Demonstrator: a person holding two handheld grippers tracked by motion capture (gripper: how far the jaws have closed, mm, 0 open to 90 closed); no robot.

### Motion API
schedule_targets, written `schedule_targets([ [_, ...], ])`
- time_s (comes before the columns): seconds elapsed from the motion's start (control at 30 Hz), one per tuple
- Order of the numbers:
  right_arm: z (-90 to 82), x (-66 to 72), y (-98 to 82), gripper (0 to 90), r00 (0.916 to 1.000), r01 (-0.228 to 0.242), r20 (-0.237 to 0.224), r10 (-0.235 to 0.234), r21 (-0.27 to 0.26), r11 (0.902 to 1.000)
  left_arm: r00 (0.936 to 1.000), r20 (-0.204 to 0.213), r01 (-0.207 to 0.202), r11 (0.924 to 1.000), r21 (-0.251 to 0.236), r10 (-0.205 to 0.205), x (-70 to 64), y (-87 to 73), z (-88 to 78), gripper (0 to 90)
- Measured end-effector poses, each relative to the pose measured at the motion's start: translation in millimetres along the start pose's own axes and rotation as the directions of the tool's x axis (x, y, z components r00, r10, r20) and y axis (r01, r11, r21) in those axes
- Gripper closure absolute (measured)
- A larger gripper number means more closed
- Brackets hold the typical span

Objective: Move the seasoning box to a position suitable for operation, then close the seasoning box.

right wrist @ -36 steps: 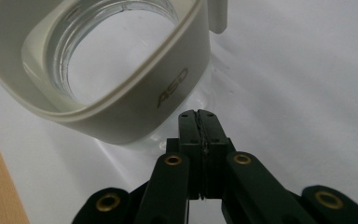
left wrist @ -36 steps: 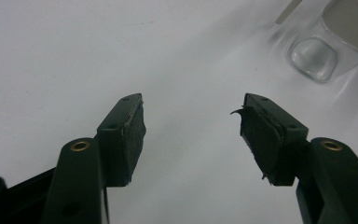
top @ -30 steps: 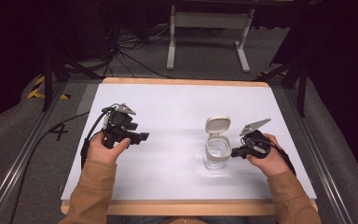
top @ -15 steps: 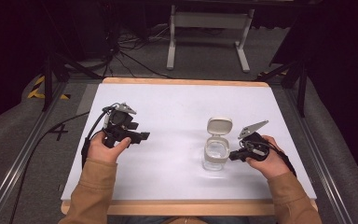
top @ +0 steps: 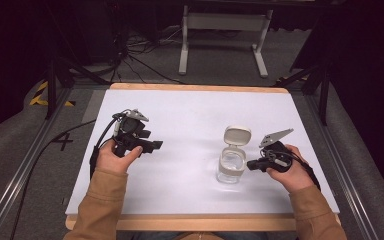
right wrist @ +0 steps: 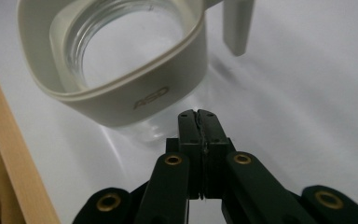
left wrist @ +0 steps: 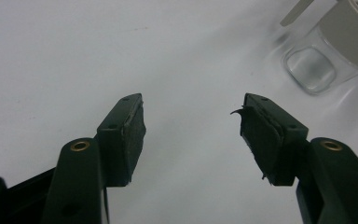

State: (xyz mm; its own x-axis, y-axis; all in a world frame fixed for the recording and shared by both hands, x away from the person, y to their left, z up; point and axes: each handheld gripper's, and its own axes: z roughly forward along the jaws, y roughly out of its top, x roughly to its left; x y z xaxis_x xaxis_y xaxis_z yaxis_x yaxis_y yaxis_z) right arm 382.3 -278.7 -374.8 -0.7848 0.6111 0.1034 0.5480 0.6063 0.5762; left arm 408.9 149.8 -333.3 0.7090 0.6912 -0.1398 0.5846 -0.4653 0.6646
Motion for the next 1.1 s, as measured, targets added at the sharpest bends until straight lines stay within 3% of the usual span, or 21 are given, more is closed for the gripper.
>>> schedule_targets([
  [0.23, -15.8, -3.3, 0.2, 90.0, 0.9980, -0.013, 0.059, 0.021, -0.128, 0.9917, 1.0000, -0.006, -0.005, 1.0000, 0.006, 0.005, -0.9, -1.2, -2.2, 40.1],
  [0.57, -30.7, -12.8, 3.6, 90.0, 0.9931, -0.035, 0.099, 0.063, -0.264, 0.9638, 0.9997, -0.018, 0.014, 0.9999, 0.003, -0.014, 1.0, -7.7, -5.5, 40.1],
  [0.8, -34.3, -15.3, 10.4, 90.0, 0.9936, -0.017, 0.100, 0.051, -0.321, 0.9470, 0.9991, -0.033, 0.027, 0.9996, 0.004, -0.027, 1.1, -14.1, -10.6, 40.1],
  [1.1, -28.7, -21.3, 19.5, 90.0, 0.9944, -0.009, 0.096, 0.044, -0.337, 0.9414, 0.9974, -0.057, 0.044, 0.9990, 0.000, -0.044, 3.6, -25.7, -18.7, 40.1],
])
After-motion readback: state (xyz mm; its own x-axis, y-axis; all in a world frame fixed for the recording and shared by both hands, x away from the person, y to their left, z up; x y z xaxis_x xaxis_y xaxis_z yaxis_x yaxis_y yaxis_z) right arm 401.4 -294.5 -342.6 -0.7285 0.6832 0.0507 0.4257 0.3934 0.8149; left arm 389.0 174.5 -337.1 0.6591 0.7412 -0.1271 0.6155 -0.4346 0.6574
